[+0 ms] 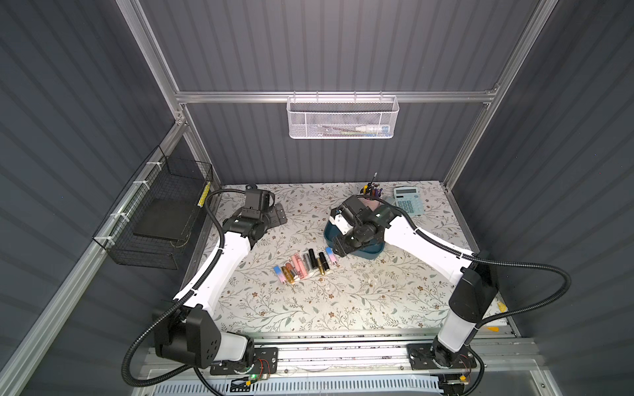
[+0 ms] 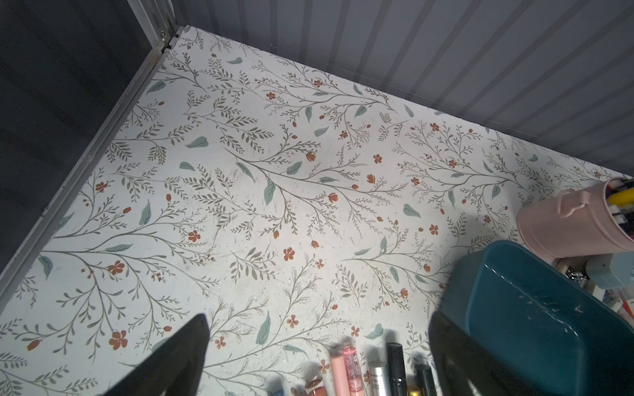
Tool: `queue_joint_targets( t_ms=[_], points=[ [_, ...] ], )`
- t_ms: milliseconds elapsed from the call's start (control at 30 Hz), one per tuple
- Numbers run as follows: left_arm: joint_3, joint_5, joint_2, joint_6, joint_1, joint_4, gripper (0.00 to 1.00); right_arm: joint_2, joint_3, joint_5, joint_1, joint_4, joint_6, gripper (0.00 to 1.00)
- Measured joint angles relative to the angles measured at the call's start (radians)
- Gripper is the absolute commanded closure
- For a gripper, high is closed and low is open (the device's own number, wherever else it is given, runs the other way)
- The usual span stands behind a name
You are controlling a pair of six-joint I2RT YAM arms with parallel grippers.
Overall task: Put the lipstick into the storage box
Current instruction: Pick up the lipstick at the center of the board.
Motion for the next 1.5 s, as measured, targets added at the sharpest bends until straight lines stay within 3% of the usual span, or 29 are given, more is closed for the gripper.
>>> queue_joint_targets(
  t_ms=[333,1500],
  points=[
    [-0.033,0.001,-0.002,-0.044,0.0,-0.047,0.0,0.136,-0.013,0.02,0.011,0.042,0.021,0.56],
    [-0.066,-0.004,-0.031,-0.07,0.0,-0.094,0.0,0.395,0.183,0.04,0.066,0.021,0.003,0.61]
  ],
)
